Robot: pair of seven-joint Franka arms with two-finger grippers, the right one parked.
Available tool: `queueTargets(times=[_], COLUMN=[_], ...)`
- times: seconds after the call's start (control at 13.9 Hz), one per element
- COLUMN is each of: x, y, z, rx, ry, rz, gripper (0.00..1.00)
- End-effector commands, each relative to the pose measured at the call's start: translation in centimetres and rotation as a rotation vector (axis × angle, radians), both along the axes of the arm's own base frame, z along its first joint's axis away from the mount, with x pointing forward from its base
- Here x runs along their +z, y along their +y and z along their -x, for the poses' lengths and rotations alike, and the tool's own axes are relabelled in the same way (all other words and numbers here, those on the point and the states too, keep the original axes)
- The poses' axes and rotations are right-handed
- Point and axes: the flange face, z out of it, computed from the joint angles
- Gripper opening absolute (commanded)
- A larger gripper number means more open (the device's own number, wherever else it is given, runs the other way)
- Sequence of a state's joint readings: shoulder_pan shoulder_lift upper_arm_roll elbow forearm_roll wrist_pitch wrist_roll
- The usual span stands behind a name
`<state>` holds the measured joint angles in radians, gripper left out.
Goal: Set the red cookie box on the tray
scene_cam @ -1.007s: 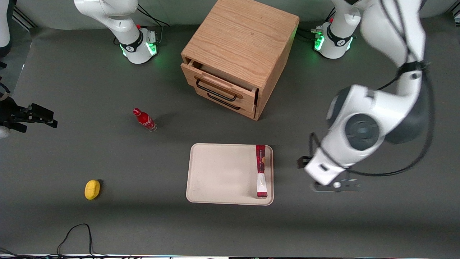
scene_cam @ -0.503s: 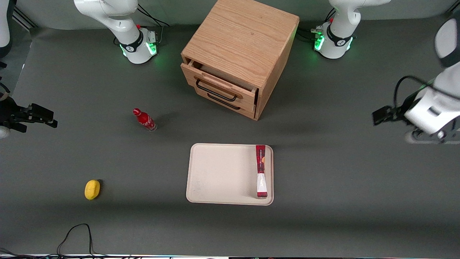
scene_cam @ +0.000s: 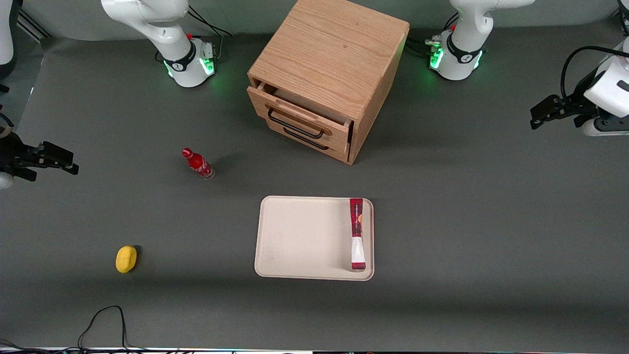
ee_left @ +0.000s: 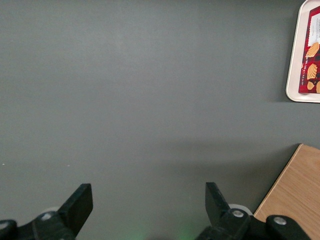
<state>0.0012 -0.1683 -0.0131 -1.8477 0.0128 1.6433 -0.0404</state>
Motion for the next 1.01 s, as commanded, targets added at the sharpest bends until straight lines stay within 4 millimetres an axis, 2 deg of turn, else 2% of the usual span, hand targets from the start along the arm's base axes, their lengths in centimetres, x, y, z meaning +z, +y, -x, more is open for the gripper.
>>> queueTargets(times=[0.0, 0.22, 0.36, 0.5, 0.72, 0.93], x=[0.2, -0.1, 1.2, 1.5, 1.4, 1.6], y=[0.6, 0.6, 1.3, 2.1, 2.8, 2.0], z=[-1.3, -3.3, -4.6, -5.6, -5.7, -5.3], rx=[0.018, 0.018, 0.028, 0.045, 0.072, 0.072], ry=[0.069, 0.082, 0.073, 0.097, 0.104, 0.129], rz=[-0.013, -0.012, -0.013, -0.013, -0.026, -0.045], gripper=[1.00, 1.00, 1.00, 1.00, 1.00, 1.00])
